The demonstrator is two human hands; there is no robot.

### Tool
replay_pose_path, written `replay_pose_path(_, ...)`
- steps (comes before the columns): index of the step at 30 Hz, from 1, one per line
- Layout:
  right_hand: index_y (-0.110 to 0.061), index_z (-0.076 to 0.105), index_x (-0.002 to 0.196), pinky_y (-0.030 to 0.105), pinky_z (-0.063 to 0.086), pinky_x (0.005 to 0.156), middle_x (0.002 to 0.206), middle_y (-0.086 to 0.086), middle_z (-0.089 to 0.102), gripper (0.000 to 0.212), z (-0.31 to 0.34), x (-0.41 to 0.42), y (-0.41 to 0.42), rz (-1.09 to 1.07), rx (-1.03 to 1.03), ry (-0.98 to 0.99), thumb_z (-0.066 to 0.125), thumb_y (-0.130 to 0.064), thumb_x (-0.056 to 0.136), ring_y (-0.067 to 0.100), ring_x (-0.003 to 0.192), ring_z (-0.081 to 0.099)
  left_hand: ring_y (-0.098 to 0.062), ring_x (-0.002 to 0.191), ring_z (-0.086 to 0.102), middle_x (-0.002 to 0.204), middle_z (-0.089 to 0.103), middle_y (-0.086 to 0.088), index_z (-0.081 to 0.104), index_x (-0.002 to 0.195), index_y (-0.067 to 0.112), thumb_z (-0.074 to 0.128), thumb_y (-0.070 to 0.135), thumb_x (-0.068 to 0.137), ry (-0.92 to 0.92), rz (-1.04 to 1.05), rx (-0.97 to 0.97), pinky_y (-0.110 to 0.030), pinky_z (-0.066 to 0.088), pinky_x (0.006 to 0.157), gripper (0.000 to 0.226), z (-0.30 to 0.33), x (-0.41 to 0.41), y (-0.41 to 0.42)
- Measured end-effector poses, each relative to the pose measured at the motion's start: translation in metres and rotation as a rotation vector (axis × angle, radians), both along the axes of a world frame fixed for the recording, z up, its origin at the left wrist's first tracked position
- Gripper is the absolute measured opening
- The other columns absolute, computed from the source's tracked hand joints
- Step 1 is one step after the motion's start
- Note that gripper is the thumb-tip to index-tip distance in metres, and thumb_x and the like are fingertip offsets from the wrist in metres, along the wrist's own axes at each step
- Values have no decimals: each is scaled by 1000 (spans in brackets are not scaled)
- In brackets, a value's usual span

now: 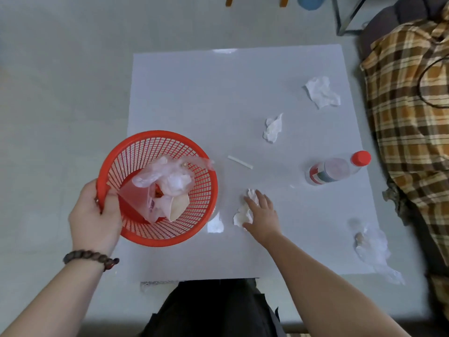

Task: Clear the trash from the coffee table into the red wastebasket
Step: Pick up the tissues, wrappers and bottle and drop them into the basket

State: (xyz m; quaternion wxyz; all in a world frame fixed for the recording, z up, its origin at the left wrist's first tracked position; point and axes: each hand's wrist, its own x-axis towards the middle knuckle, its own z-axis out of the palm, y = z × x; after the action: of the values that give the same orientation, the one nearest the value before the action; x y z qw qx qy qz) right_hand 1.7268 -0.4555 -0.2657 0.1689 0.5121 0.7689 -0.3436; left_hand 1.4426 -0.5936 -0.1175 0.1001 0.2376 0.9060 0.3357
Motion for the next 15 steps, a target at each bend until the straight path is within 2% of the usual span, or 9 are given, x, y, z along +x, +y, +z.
replay_pose_path(4, -28, 48, 129, 28, 29, 102, 149, -3, 30, 57, -27, -9, -4, -32, 44, -17, 53, -2, 79, 20, 134, 24, -18, 82, 57, 93, 63, 4, 57, 112, 23, 46, 29, 89, 19, -8, -40, -35, 46, 73, 26, -8, -3, -2)
replay_pose_path(9, -15, 58, 118, 28, 38, 87, 123, 4, 52, 35, -30, -10, 5, -64, 80, -13, 50, -6, 86, 24, 115, 42, -18, 81, 57, 93, 62, 4, 57, 112, 22, 46, 26, 90, 4, -17, -41, -36, 46, 74, 24, -10, -3, 0)
replay_pose_path(12, -10, 63, 111, 32, 43, 82, 115, 8, 58, 26, -1, -20, 15, -196, 107, 113, 51, -9, 89, 27, 110, 47, -15, 80, 54, 92, 60, 4, 58, 111, 20, 48, 21, 92, -1, -6, -45, -30, 40, 73, 22, -8, -3, 5)
replay_pose_path(15, -11, 66, 106, 31, 43, 77, 108, 7, 61, 21, 49, -36, 17, -302, 220, 349, 59, -10, 86, 26, 104, 52, -15, 79, 53, 91, 59, 5, 59, 111, 17, 48, 16, 91, -20, -14, -45, -28, 38, 73, 22, -3, 2, 13)
